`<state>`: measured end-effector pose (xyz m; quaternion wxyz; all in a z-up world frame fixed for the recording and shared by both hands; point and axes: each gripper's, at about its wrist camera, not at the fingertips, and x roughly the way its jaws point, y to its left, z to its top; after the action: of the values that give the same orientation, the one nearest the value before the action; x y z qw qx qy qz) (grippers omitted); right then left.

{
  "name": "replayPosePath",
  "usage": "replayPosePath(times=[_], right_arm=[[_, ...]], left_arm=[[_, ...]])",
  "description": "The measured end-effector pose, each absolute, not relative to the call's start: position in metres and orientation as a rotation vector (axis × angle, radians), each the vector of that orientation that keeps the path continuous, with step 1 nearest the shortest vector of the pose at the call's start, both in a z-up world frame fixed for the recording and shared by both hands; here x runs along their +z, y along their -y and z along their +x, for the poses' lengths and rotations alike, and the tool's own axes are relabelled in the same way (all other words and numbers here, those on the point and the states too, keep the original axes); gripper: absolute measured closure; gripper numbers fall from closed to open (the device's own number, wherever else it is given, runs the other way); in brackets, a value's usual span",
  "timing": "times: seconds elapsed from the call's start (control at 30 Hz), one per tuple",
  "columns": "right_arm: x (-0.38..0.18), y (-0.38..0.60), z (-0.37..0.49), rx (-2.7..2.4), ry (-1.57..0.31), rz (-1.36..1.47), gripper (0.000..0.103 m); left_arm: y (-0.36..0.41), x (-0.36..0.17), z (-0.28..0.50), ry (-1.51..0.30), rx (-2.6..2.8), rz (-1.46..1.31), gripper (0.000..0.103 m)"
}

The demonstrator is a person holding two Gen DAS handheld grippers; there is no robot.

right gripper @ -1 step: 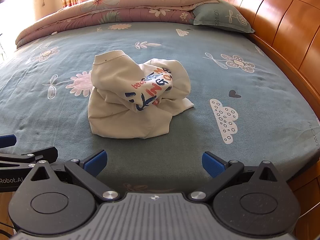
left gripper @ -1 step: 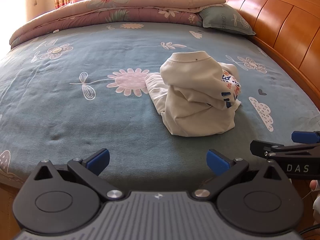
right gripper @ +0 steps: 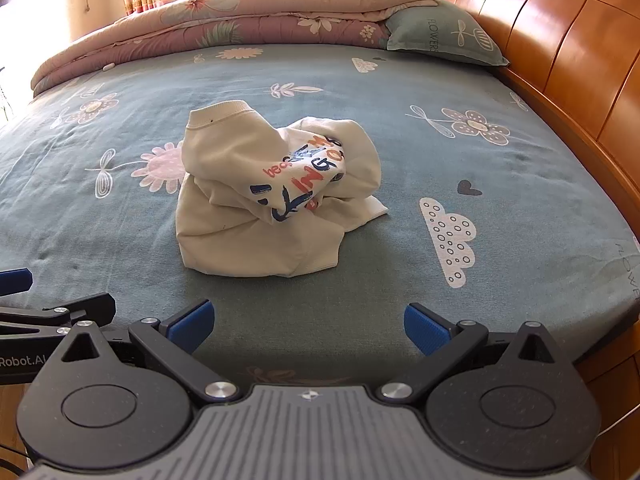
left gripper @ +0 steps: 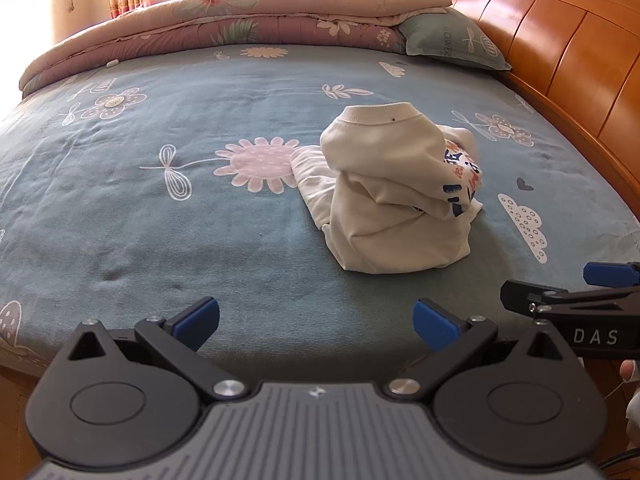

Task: Fold clothes

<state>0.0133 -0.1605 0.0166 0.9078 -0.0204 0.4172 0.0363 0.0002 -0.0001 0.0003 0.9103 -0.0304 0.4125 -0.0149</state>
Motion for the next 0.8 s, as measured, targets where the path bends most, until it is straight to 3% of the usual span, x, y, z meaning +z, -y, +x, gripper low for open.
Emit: replayPosePath(times=[0.8], right_arm=[[0.0167,0.1614,0.0128,0.073,-0.863,-0.032,0.000]], left_arm=[[0.0006,0.0002,0.0010,-0.844,-0.032,-0.066,0.000]])
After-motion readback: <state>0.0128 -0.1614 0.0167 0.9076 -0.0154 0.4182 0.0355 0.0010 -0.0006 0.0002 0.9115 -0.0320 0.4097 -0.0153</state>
